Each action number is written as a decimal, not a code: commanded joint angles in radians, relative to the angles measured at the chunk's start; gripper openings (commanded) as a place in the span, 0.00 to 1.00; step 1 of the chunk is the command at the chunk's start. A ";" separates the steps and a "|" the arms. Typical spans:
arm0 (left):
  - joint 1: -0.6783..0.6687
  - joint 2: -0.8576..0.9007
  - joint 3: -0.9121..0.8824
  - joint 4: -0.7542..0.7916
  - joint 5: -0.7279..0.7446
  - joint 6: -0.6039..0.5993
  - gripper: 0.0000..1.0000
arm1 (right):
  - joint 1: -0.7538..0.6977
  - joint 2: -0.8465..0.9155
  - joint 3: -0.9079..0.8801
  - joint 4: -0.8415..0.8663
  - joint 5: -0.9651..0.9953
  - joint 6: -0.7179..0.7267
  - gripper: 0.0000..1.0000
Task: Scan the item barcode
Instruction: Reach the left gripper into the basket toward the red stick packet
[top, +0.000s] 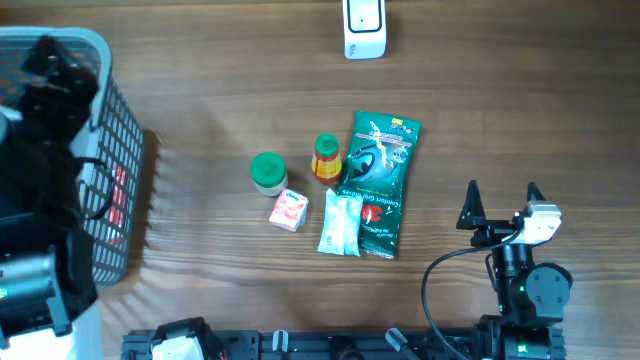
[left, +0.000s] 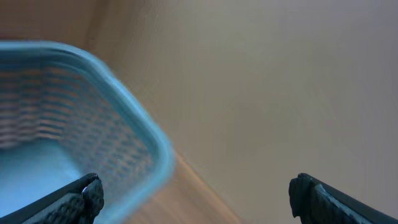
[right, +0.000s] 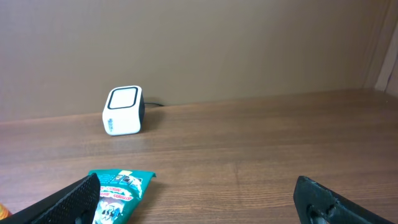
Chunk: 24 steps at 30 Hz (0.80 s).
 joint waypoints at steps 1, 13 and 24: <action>0.194 0.063 0.022 -0.086 -0.055 0.005 1.00 | 0.004 0.000 -0.001 0.002 -0.003 -0.008 1.00; 0.526 0.461 0.022 -0.376 0.162 -0.443 1.00 | 0.004 0.000 -0.001 0.002 -0.003 -0.008 1.00; 0.484 0.854 0.021 -0.467 0.353 -0.591 1.00 | 0.004 0.000 -0.001 0.002 -0.003 -0.008 1.00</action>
